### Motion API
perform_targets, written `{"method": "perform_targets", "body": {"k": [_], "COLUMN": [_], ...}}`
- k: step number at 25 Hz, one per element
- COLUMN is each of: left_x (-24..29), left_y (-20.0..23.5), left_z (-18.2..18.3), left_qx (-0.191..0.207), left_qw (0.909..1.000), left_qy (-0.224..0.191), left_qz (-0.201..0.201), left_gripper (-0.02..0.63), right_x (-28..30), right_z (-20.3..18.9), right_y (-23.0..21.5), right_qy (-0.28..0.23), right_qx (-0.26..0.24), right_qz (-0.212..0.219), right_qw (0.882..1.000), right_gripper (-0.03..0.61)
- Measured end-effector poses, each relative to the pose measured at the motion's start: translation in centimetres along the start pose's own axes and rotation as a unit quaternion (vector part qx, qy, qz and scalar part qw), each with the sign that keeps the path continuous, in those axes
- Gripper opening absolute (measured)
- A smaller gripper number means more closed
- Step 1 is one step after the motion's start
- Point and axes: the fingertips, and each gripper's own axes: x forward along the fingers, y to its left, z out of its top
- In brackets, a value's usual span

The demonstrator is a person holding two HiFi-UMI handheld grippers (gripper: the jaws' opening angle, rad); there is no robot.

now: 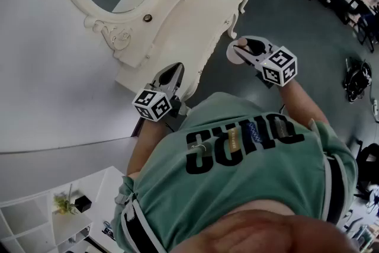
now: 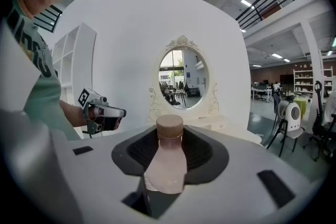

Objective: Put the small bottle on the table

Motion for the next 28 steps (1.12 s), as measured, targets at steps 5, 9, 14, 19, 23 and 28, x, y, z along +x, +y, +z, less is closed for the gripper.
{"method": "perform_targets", "body": {"k": [5, 9, 14, 19, 23, 28], "left_x": [0.1, 0.3, 0.6, 1.3, 2.1, 4.3], "left_y": [-0.2, -0.4, -0.6, -1.4, -2.6, -4.7], "left_z": [-0.2, 0.0, -0.1, 0.2, 0.2, -0.3], "left_qx": [0.001, 0.001, 0.003, 0.008, 0.009, 0.006], "left_qw": [1.0000, 1.0000, 1.0000, 0.9999, 0.9994, 0.9982], "left_qy": [0.001, 0.001, 0.002, -0.006, -0.017, -0.032], "left_qz": [0.000, 0.001, 0.004, 0.013, 0.028, 0.050], "left_gripper": [0.009, 0.009, 0.009, 0.009, 0.009, 0.009], "right_x": [-0.1, -0.3, -0.4, -0.9, -1.9, -3.5], "right_z": [-0.1, 0.0, 0.0, 0.1, 0.5, 0.7], "right_y": [-0.1, -0.3, -0.6, -1.3, -2.2, -4.1], "right_qy": [0.000, 0.000, 0.000, 0.000, -0.002, 0.000], "right_qx": [0.000, 0.000, 0.001, -0.004, -0.008, -0.019], "right_qz": [0.002, 0.004, 0.005, 0.018, 0.034, 0.055], "right_qw": [1.000, 1.000, 1.000, 1.000, 0.999, 0.998], "right_gripper": [0.132, 0.132, 0.132, 0.132, 0.132, 0.132]}}
